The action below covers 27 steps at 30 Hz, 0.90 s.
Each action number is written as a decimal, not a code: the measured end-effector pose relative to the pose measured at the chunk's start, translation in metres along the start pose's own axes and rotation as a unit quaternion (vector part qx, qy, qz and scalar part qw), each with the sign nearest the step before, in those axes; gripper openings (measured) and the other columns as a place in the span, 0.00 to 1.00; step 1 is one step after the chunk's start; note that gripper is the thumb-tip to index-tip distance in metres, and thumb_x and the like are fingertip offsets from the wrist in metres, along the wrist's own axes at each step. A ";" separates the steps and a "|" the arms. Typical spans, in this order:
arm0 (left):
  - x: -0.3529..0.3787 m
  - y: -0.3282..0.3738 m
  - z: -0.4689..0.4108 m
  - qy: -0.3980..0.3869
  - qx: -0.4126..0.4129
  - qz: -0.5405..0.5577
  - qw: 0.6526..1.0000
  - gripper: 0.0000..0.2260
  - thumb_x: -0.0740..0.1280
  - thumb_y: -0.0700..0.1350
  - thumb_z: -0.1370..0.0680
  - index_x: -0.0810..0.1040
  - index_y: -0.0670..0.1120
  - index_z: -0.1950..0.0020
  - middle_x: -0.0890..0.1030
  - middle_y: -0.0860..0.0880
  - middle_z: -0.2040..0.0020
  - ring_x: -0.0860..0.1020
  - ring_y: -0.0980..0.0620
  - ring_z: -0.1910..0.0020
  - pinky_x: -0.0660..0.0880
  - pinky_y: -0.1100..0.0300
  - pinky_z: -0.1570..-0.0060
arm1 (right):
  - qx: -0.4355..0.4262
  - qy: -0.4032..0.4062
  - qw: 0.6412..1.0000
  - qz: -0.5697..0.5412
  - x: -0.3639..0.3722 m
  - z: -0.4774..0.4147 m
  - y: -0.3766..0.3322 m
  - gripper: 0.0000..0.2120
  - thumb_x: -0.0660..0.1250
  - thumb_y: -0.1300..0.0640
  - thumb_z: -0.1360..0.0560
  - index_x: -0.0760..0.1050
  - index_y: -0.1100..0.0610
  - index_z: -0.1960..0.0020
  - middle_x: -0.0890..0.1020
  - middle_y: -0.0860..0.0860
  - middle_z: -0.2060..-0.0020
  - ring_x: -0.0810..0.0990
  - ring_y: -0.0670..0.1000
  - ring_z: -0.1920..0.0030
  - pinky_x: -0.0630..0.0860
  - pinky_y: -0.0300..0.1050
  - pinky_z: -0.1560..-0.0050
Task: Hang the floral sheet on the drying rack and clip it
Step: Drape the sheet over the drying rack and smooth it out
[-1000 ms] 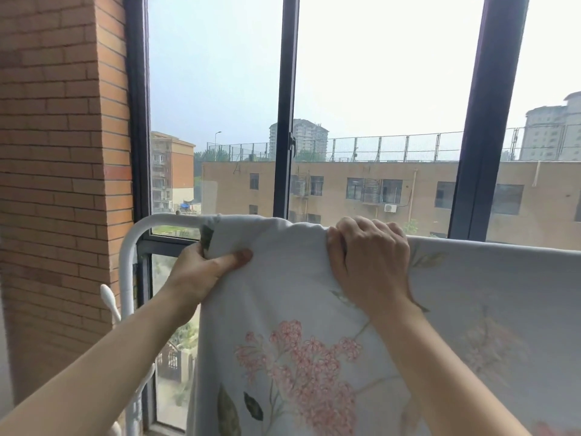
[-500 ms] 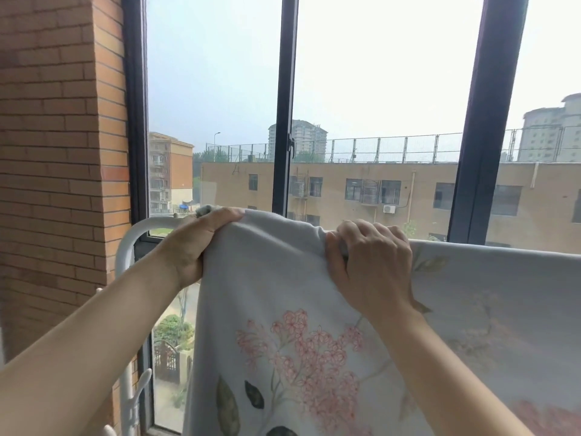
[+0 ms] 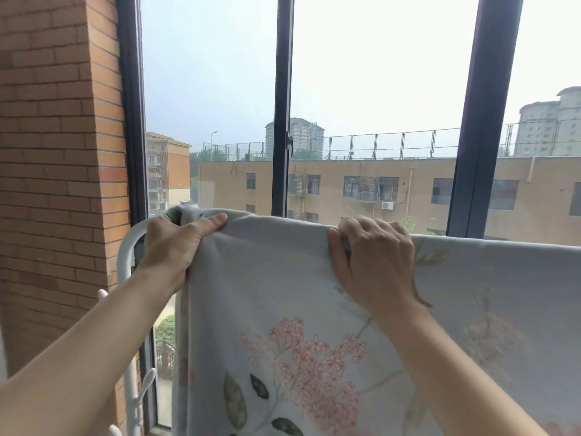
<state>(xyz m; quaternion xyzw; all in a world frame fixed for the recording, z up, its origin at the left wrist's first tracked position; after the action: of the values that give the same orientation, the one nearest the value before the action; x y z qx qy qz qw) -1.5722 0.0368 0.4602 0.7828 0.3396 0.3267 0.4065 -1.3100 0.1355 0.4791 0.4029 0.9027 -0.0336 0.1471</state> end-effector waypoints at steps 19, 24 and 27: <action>-0.041 -0.012 -0.041 0.035 0.030 -0.036 0.998 0.10 0.79 0.48 0.39 0.80 0.47 0.66 0.82 0.48 0.63 0.78 0.50 0.64 0.77 0.51 0.56 | 0.058 -0.112 0.991 -0.039 -0.003 -0.014 -0.010 0.17 0.55 0.40 0.26 0.75 0.51 0.58 0.80 0.46 0.62 0.74 0.49 0.63 0.66 0.43 0.55; -0.044 -0.010 -0.042 0.035 0.035 -0.064 0.997 0.13 0.79 0.50 0.38 0.80 0.45 0.62 0.82 0.50 0.63 0.78 0.50 0.62 0.77 0.51 0.55 | -0.042 -0.129 0.980 -0.147 0.003 -0.040 -0.089 0.18 0.59 0.44 0.23 0.76 0.54 0.41 0.81 0.49 0.49 0.79 0.51 0.52 0.70 0.44 0.50; -0.041 -0.007 -0.039 0.023 0.038 -0.061 0.997 0.12 0.79 0.49 0.36 0.78 0.46 0.64 0.81 0.50 0.64 0.78 0.50 0.63 0.78 0.50 0.54 | -0.047 -0.170 0.976 -0.131 0.036 -0.054 -0.122 0.18 0.55 0.45 0.21 0.77 0.57 0.49 0.81 0.53 0.53 0.79 0.55 0.53 0.71 0.46 0.57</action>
<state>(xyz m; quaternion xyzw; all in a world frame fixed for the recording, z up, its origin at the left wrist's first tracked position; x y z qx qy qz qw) -1.6272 0.0235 0.4623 0.7676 0.4084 0.3063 0.3875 -1.4358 0.0888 0.5130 0.2621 0.9101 -0.0780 0.3115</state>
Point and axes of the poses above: each hand's wrist, its own z-axis away from the middle knuckle, its own x-axis out of the palm, y = z × x, the point moved 8 cm from there along -z, towards the middle knuckle
